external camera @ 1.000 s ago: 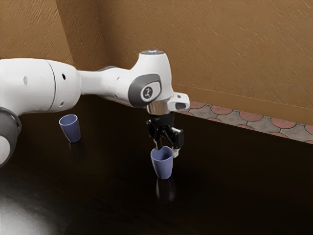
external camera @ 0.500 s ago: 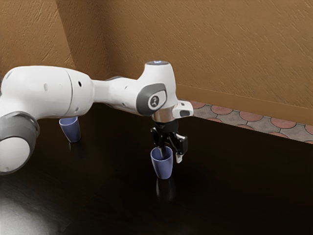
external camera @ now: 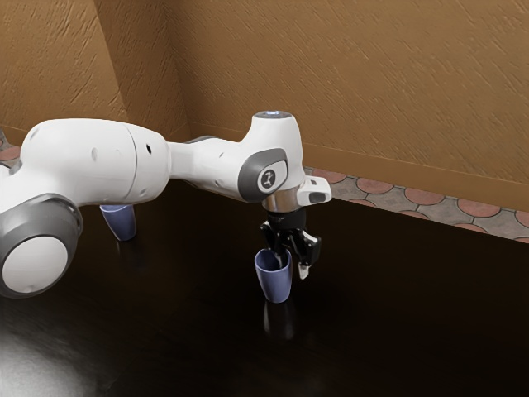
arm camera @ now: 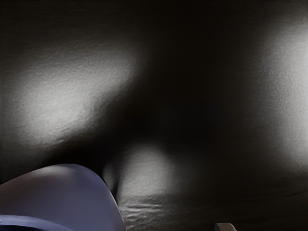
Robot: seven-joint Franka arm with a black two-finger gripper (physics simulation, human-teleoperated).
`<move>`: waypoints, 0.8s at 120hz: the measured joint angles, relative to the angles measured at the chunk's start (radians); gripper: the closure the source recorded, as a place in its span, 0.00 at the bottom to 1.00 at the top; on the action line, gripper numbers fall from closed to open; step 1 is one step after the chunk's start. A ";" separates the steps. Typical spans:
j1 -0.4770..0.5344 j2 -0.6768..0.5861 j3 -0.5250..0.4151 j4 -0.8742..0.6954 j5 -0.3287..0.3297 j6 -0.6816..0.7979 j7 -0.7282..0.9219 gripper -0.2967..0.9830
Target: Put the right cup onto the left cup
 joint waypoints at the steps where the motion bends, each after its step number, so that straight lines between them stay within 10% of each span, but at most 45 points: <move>1: 0.000 0.000 0.000 0.000 0.000 0.000 0.000 0.58; 40: 0.007 0.000 0.001 0.000 0.000 0.002 -0.005 0.79; 96: 0.000 -0.045 0.027 -0.005 0.024 -0.014 -0.017 0.84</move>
